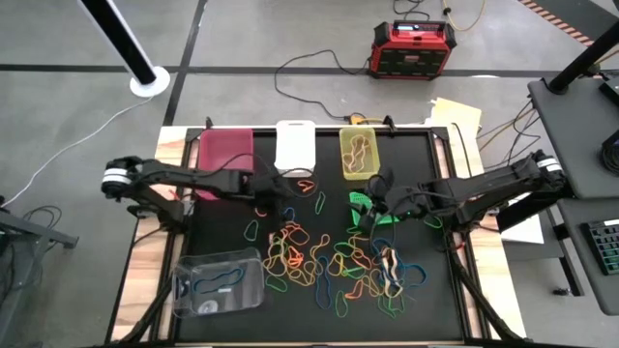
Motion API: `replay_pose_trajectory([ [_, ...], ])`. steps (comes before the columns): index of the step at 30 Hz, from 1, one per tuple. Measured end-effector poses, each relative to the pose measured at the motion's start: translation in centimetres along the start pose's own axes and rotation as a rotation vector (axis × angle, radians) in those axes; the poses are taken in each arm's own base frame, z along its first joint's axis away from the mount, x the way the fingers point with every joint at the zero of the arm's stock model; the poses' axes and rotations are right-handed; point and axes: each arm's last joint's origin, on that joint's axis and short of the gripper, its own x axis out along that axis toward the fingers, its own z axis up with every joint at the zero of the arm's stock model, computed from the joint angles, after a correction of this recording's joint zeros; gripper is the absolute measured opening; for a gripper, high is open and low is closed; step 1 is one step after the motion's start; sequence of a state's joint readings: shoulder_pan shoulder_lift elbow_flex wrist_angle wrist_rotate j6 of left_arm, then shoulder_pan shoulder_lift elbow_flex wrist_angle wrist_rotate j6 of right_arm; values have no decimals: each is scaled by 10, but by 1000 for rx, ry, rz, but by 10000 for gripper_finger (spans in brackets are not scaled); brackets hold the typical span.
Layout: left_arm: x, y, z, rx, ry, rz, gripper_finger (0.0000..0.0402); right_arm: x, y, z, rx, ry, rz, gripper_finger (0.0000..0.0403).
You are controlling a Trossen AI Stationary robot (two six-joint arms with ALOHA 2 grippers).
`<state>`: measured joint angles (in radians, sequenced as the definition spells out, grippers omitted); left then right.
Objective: Sort rubber bands into baskets
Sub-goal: Put the blue rubber band into the pink bin
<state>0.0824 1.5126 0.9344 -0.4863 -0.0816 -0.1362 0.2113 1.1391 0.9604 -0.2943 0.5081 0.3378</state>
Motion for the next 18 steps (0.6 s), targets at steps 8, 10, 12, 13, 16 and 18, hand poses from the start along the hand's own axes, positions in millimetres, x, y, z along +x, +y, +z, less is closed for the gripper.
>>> replay_pose_trajectory([
  [8,30,3,-2,11,59,-7,77,2,0,-2,-2,2,-20,196],
  [10,36,3,-3,12,76,-5,77,2,0,-2,-2,2,-21,196],
  [12,41,2,-3,11,83,-4,77,2,0,-2,-3,2,-21,196],
  [13,43,3,-3,11,80,-4,77,2,0,-2,-3,2,-21,196],
  [16,48,2,-4,11,89,-3,77,2,0,-2,-3,2,-21,196],
  [18,49,2,-4,11,91,-2,82,2,0,-2,-4,2,-21,196],
])
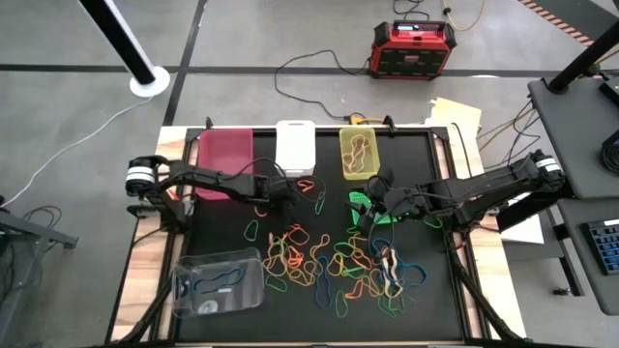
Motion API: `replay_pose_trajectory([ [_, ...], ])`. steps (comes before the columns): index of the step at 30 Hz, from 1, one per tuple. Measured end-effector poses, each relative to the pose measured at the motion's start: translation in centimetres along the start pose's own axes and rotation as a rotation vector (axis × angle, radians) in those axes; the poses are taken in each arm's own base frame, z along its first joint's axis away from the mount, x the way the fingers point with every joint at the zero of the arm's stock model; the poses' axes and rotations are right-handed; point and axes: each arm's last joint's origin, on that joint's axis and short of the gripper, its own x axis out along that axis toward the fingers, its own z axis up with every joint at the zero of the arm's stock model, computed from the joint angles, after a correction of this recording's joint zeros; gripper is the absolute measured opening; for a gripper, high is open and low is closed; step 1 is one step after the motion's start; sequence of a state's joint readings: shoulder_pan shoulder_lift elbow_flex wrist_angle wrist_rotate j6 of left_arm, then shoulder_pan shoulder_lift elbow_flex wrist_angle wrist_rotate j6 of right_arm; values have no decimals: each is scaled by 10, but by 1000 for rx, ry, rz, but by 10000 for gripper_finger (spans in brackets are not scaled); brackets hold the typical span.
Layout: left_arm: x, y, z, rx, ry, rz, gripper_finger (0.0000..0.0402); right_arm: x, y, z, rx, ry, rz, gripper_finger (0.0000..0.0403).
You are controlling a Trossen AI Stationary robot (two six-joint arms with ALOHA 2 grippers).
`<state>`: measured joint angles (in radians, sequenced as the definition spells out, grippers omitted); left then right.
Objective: Sort rubber bands into baskets
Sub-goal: Put the blue rubber band into the pink bin
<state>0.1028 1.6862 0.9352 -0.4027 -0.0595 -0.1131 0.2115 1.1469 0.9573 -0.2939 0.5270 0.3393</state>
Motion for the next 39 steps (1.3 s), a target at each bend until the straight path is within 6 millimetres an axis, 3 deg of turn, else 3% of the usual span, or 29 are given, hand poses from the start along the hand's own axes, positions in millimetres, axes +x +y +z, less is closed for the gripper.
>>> replay_pose_trajectory([
  [9,2,0,-3,20,-12,5,139,1,0,-3,-4,7,-2,196],
  [14,5,0,-6,26,-14,6,144,1,0,-4,-5,9,-2,196],
  [21,10,1,-12,14,-36,6,108,1,0,-3,-5,5,-1,196],
  [32,15,2,-22,-13,-30,20,7,1,0,-2,-4,-8,3,196],
  [39,13,2,-20,-9,-40,33,0,1,0,-2,-3,-9,4,196],
])
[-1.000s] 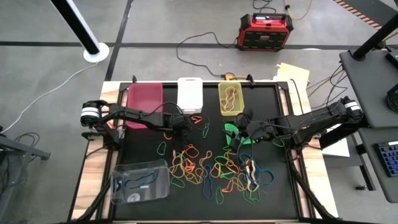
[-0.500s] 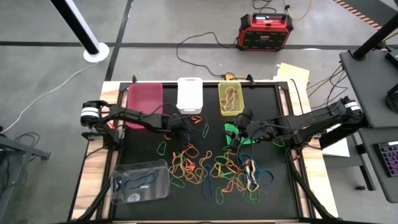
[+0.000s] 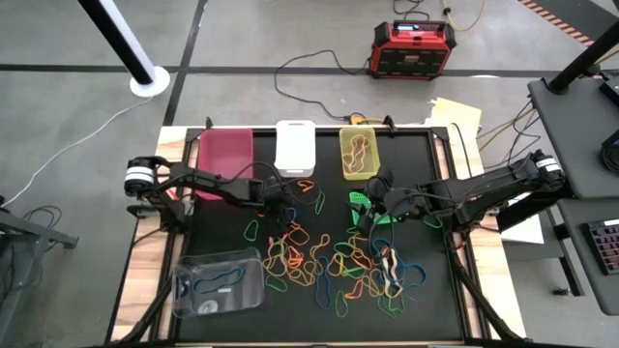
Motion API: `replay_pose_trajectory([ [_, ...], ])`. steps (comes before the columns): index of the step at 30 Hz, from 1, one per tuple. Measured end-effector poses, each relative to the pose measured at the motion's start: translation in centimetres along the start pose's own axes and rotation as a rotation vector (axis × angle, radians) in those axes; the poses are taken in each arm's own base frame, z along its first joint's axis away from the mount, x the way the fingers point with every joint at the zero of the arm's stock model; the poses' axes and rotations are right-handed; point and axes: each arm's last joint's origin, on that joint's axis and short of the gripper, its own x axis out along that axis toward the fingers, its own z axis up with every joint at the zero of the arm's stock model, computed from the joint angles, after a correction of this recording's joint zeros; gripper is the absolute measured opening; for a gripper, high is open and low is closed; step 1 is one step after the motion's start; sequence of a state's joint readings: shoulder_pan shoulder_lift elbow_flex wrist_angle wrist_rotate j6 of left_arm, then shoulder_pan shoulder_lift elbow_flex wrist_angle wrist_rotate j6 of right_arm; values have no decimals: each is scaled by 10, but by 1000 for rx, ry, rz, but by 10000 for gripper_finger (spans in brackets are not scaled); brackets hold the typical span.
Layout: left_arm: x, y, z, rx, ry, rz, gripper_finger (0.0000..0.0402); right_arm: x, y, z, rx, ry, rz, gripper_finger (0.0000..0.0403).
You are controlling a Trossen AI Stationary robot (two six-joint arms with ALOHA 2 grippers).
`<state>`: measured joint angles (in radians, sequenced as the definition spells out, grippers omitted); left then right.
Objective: Sort rubber bands into baskets
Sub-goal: Put the blue rubber band into the pink bin
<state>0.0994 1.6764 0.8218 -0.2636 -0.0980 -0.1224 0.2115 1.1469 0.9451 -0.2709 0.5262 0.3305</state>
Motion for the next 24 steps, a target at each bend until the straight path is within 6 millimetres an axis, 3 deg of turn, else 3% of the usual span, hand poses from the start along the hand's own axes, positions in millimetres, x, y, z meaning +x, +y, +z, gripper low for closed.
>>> replay_pose_trajectory([
  [8,-28,-1,11,25,-101,-13,0,0,0,0,-1,1,0,196],
  [15,-85,6,11,36,-223,-7,0,0,0,0,-2,1,0,196],
  [20,-127,18,-4,14,-258,146,0,0,0,0,-1,0,-2,196],
  [24,-149,35,-24,-80,-203,325,0,0,-1,0,-2,-8,-20,196],
])
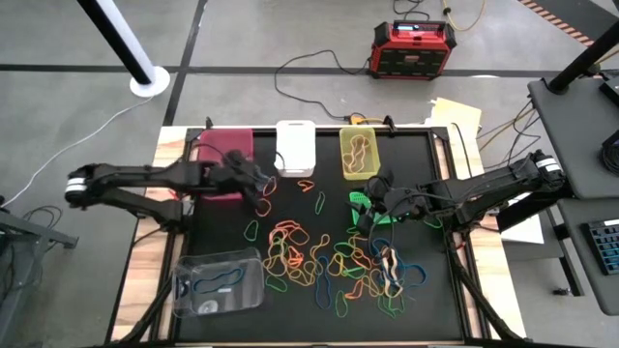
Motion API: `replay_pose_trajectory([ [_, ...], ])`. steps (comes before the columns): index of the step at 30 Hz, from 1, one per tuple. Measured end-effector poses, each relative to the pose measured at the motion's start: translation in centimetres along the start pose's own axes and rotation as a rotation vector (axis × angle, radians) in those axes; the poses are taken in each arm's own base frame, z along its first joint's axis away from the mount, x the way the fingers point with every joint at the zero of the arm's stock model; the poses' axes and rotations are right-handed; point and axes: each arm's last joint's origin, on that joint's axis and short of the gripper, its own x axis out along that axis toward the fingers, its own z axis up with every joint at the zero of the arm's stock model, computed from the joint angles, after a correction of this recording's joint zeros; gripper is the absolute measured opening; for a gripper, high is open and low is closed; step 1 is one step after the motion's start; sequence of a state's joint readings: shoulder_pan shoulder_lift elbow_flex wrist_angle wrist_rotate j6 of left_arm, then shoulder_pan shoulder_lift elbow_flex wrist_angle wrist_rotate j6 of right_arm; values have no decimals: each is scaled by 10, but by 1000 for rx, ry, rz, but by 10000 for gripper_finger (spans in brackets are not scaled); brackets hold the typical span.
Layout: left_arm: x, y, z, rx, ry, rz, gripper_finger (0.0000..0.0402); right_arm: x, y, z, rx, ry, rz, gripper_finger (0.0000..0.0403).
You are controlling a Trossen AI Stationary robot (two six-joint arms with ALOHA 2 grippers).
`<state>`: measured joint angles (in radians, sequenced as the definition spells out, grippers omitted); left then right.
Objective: Sort rubber bands into baskets
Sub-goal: Put the blue rubber band into the pink bin, then put the green rubber band into the white bin
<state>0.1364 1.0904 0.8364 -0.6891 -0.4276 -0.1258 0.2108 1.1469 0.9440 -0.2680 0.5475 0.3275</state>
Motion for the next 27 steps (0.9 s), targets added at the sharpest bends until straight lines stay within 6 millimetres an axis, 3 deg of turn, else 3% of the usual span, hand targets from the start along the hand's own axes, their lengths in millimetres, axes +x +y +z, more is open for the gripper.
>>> replay_pose_trajectory([
  [8,-3,47,-28,-216,247,267,0,6,4,1,-35,-28,2,196],
  [17,11,80,-31,-255,322,436,1,12,8,-1,-46,-27,2,196],
  [21,11,81,-30,-260,305,452,10,14,8,-2,-45,-23,1,196],
  [27,4,65,-20,-235,184,295,15,19,10,-2,-44,-33,0,196],
])
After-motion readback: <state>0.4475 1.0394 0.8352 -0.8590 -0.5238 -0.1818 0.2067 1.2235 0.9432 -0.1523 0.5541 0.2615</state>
